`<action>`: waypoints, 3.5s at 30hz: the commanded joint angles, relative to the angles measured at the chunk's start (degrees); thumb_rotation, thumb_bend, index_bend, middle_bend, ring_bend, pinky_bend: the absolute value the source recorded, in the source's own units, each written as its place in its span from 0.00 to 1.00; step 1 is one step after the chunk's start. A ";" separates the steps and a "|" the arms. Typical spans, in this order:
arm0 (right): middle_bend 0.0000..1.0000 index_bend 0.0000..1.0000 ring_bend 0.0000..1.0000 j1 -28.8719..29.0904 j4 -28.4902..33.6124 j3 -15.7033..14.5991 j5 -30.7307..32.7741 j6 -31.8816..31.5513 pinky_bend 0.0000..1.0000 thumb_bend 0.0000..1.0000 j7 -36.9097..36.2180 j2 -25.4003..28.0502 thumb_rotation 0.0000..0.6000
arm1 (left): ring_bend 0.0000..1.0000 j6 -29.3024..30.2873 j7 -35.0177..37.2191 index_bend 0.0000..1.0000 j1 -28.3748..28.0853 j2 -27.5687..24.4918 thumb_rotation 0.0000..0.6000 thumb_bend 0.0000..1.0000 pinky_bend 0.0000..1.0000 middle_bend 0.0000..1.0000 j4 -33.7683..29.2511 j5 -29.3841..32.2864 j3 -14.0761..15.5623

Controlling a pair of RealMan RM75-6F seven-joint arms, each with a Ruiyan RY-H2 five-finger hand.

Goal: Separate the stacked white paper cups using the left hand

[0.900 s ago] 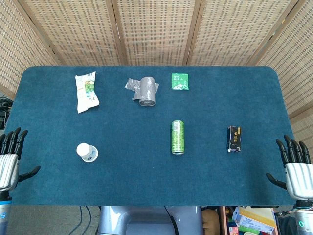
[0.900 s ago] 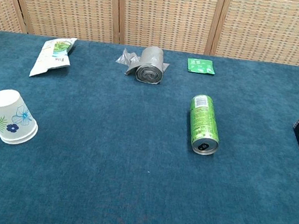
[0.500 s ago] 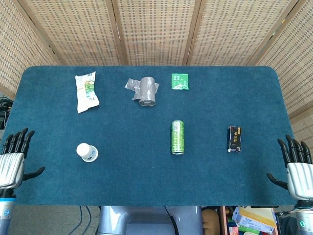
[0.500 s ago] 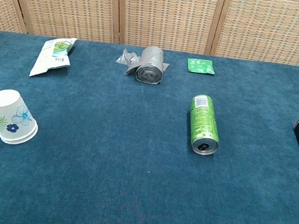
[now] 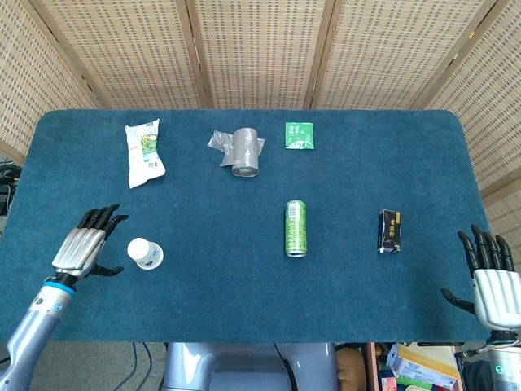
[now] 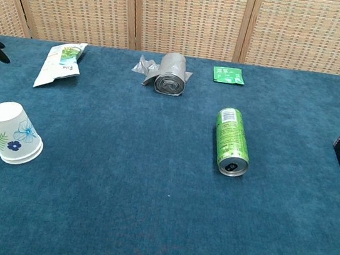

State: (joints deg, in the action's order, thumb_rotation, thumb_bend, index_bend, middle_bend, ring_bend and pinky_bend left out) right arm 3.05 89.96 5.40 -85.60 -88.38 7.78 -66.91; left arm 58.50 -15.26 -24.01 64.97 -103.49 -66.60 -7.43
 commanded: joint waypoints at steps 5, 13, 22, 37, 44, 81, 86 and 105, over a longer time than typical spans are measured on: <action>0.00 0.00 0.00 0.26 -0.13 0.13 0.74 0.83 0.00 0.00 -0.47 0.10 1.00 | 0.00 -4.46 -2.82 0.29 -4.68 2.46 1.00 0.13 0.00 0.00 1.00 7.65 -0.95; 0.00 0.00 0.00 0.26 -0.06 0.18 0.96 0.96 0.00 0.00 -1.13 0.28 1.00 | 0.00 -4.10 -3.50 0.32 -5.53 2.72 1.00 0.14 0.00 0.00 1.00 9.15 0.18; 0.00 0.00 0.00 0.28 0.07 0.17 1.17 1.17 0.00 0.00 -1.57 0.48 1.00 | 0.00 -3.97 -4.11 0.33 -6.27 2.89 1.00 0.21 0.00 0.00 1.39 10.70 0.79; 0.00 0.00 0.00 0.40 0.08 0.24 1.68 1.67 0.00 0.00 -2.22 0.66 1.00 | 0.00 -3.77 -5.04 0.37 -7.54 3.14 1.00 0.22 0.00 0.00 1.62 12.76 1.88; 0.00 0.00 0.00 0.45 0.13 0.22 1.80 1.83 0.00 0.00 -2.21 0.67 1.00 | 0.00 -3.44 -5.24 0.37 -8.14 3.32 1.00 0.23 0.00 0.00 1.85 13.28 2.19; 0.00 0.00 0.00 0.58 0.17 0.22 2.38 2.21 0.00 0.00 -2.00 0.62 1.00 | 0.00 -0.33 2.09 0.42 -6.72 -3.14 1.00 0.27 0.00 0.00 -3.32 8.93 2.03; 0.00 0.00 0.00 0.53 0.35 0.16 2.33 2.09 0.00 0.00 -1.61 0.55 1.00 | 0.00 0.85 6.59 0.42 -5.23 -7.12 1.00 0.27 0.00 0.00 -6.39 5.03 1.32; 0.00 0.00 0.00 0.66 0.11 0.54 3.37 2.78 0.00 0.00 -2.50 0.89 1.00 | 0.00 -6.28 6.93 0.42 -12.05 0.15 1.00 0.27 0.00 0.00 -2.97 8.91 -0.94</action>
State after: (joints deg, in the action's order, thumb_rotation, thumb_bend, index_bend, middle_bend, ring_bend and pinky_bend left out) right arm 3.70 90.11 5.92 -82.27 -85.64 5.32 -66.04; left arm 53.28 -6.91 -34.64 62.73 -108.37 -59.37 -8.48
